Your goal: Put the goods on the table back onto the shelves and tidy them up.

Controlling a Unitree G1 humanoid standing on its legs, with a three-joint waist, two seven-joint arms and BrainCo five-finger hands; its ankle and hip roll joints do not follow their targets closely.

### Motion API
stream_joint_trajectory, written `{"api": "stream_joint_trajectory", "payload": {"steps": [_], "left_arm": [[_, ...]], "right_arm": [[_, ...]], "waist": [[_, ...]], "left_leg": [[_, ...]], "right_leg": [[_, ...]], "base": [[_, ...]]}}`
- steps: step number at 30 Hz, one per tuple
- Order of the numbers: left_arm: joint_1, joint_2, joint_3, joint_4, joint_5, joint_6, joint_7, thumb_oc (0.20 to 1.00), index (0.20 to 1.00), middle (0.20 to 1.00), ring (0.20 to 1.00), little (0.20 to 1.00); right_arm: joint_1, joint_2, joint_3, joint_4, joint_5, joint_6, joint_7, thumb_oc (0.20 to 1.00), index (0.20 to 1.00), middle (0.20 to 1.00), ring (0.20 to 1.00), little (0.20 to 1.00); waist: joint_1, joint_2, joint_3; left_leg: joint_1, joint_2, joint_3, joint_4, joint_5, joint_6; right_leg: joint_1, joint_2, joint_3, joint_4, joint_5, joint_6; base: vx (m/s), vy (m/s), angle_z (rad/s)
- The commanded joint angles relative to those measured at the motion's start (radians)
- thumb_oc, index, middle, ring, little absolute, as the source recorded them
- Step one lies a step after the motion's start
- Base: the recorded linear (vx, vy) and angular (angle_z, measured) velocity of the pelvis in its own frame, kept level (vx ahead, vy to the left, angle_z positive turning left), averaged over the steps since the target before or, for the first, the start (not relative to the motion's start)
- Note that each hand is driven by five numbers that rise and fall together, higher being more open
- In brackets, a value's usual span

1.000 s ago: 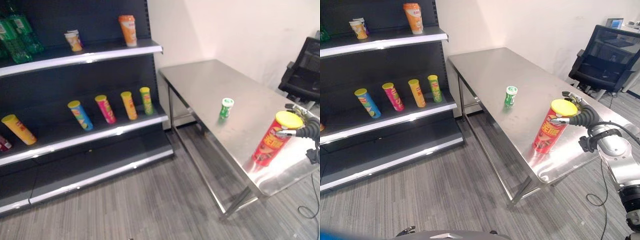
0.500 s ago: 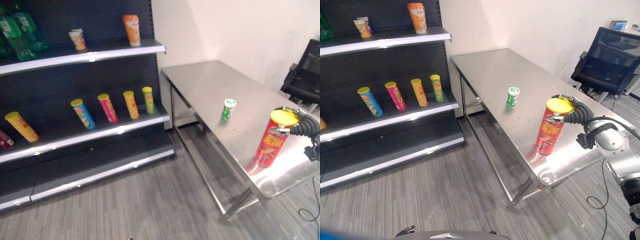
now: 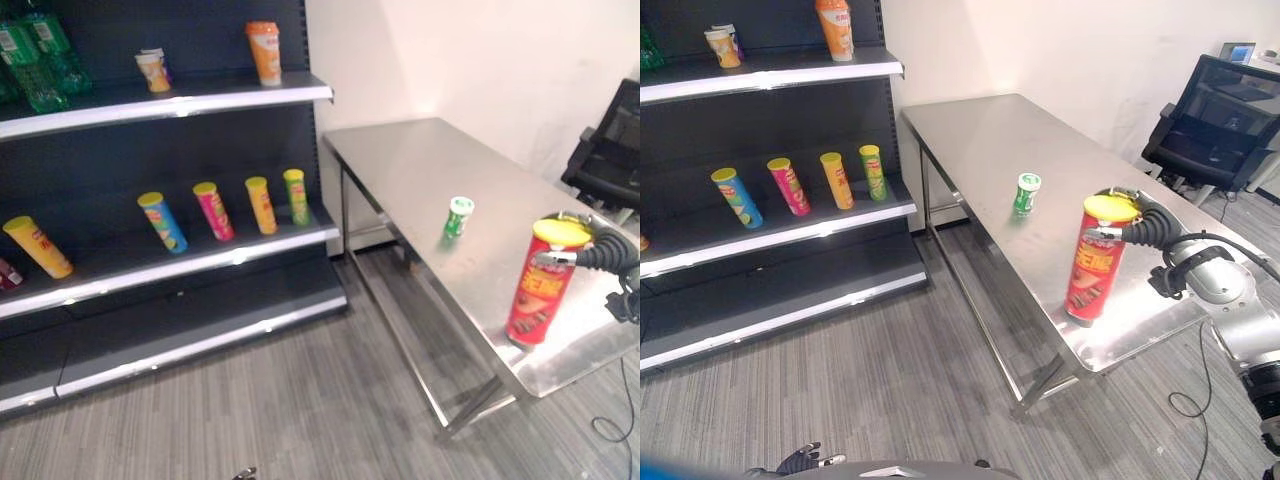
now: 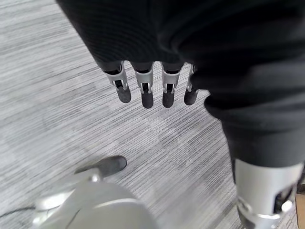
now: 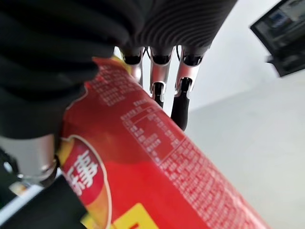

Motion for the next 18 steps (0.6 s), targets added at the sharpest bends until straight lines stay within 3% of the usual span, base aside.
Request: {"api": "stream_joint_trajectory", "payload": {"steps": [1,4,6,7,8,10,13,14,18], "left_arm": [[-0.068,0.049,-0.015,0.001,0.009,-0.033,0.005,1.0,1.0,1.0,1.0,1.0],[-0.06,0.047,0.005,-0.025,-0.027,-0.03,0.015,1.0,1.0,1.0,1.0,1.0],[-0.052,0.041,0.017,-0.028,-0.046,-0.025,0.021,1.0,1.0,1.0,1.0,1.0],[-0.051,0.029,0.019,-0.015,-0.047,-0.021,0.031,1.0,1.0,1.0,1.0,1.0],[-0.052,0.015,0.023,0.012,-0.054,-0.018,0.043,1.0,1.0,1.0,1.0,1.0],[-0.054,0.015,0.023,0.014,-0.054,-0.018,0.043,1.0,1.0,1.0,1.0,1.0],[-0.04,-0.014,0.031,0.069,-0.046,-0.008,0.041,1.0,1.0,1.0,1.0,1.0],[-0.034,-0.02,0.019,0.082,-0.025,-0.005,0.04,1.0,1.0,1.0,1.0,1.0],[-0.033,-0.02,0.01,0.094,0.001,-0.001,0.057,1.0,1.0,1.0,1.0,1.0]], "right_arm": [[-0.078,0.006,-0.088,-0.052,-0.008,-0.085,-0.106,0.2,0.2,0.2,0.2,0.2],[-0.072,0.056,-0.143,-0.107,-0.043,-0.107,-0.158,0.2,0.2,0.2,0.2,0.2],[-0.086,0.081,-0.158,-0.138,-0.067,-0.121,-0.191,0.2,0.2,0.2,0.2,0.2],[-0.112,0.089,-0.172,-0.171,-0.086,-0.131,-0.216,0.2,0.2,0.2,0.2,0.2],[-0.128,0.091,-0.176,-0.181,-0.102,-0.138,-0.245,0.2,0.2,0.2,0.2,0.2],[-0.129,0.09,-0.175,-0.181,-0.103,-0.138,-0.246,0.2,0.2,0.2,0.2,0.2],[-0.12,0.087,-0.213,-0.216,-0.134,-0.134,-0.272,0.2,0.2,0.2,0.2,0.2],[-0.135,0.082,-0.221,-0.223,-0.14,-0.14,-0.3,0.2,0.2,0.2,0.2,0.2],[-0.181,0.076,-0.189,-0.218,-0.168,-0.14,-0.336,0.2,0.2,0.2,0.2,0.2]], "waist": [[0.034,-0.001,0.008],[0.044,-0.007,0.021],[0.062,-0.018,0.047],[0.085,-0.033,0.08],[0.097,-0.045,0.108],[0.09,-0.043,0.106],[0.1,-0.047,0.102],[0.109,-0.039,0.095],[0.121,-0.016,0.077]], "left_leg": [[0.029,0.039,0.041,0.012,-0.068,-0.053],[0.004,0.052,0.02,0.071,-0.081,-0.058],[-0.052,0.052,-0.004,0.173,-0.1,-0.067],[-0.127,0.027,-0.046,0.305,-0.108,-0.075],[-0.219,0.018,-0.071,0.421,-0.079,-0.089],[-0.232,0.018,-0.079,0.436,-0.083,-0.089],[-0.27,0.055,-0.041,0.316,-0.042,-0.082],[-0.315,0.092,-0.014,0.192,0.029,-0.082],[-0.324,0.119,0.029,0.022,0.072,-0.1]], "right_leg": [[0.053,-0.004,0.02,0.022,-0.157,0.031],[0.053,0.007,0.024,0.03,-0.172,0.016],[0.05,0.015,0.024,0.04,-0.184,-0.002],[0.059,0.013,0.02,0.041,-0.186,-0.019],[0.082,0.012,0.0,0.029,-0.191,-0.029],[0.08,0.014,-0.007,0.027,-0.191,-0.029],[0.092,0.01,-0.044,0.017,-0.202,-0.018],[0.095,0.01,-0.06,0.017,-0.216,-0.01],[0.113,0.011,-0.067,0.017,-0.25,0.008]], "base": [[0.03,-0.084,0.02],[-0.02,-0.101,0.05],[-0.1,-0.14,0.16],[-0.13,-0.171,0.19],[-0.1,-0.125,0.4],[0.01,-0.01,0.87],[0.13,0.069,0.65],[0.16,0.128,0.31],[0.18,0.139,0.35]]}}
